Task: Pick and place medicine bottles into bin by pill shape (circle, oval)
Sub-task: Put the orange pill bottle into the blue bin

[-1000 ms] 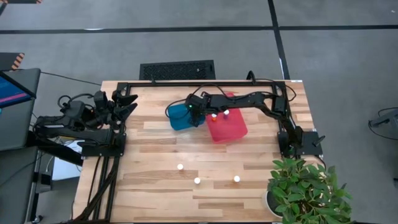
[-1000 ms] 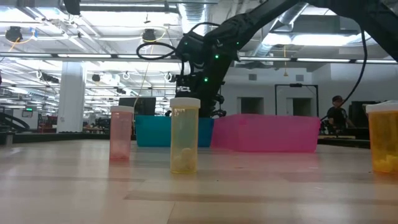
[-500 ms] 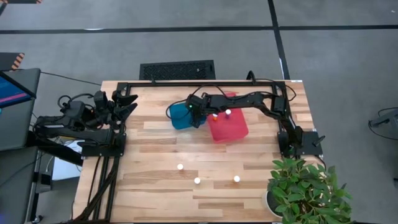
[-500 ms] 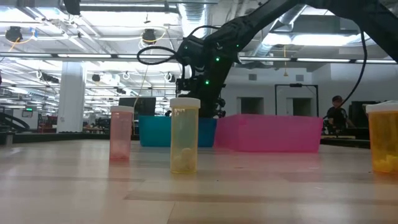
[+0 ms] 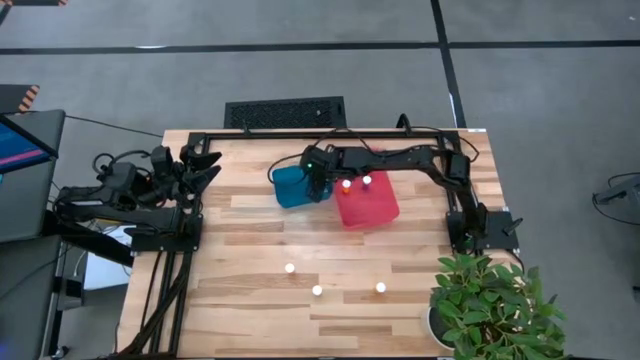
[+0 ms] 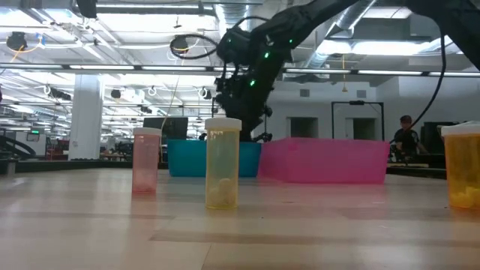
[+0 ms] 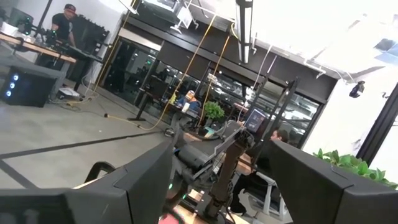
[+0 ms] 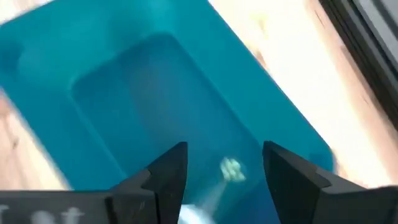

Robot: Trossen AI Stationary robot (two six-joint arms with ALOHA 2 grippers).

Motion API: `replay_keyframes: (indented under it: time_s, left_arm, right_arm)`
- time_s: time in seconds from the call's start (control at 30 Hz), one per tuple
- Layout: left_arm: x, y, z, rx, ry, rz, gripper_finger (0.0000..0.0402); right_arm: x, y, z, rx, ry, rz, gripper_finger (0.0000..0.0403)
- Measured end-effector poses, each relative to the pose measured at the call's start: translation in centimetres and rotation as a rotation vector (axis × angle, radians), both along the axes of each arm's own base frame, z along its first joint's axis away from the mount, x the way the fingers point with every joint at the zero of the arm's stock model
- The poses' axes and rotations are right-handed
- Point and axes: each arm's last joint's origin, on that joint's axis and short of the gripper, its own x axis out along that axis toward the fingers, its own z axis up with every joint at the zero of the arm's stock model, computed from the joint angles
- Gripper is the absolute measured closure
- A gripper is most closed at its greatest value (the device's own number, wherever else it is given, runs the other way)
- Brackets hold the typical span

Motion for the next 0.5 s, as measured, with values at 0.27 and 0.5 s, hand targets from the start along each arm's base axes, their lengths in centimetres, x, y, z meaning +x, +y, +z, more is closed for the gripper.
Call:
replay_keyframes:
  time_s: [0.27, 0.5]
  left_arm:
    - [0.0, 0.0, 0.0, 0.001, 0.000, 0.000, 0.0142]
    - [0.0, 0.0, -0.1, 0.001, 0.005, 0.000, 0.0142]
  right_arm:
    - [-1.5, 0.0, 4.8, -0.026, -0.094, -0.010, 0.0187]
    - [-2.8, 1.2, 6.0, 0.041, -0.039, 0.052, 0.0193]
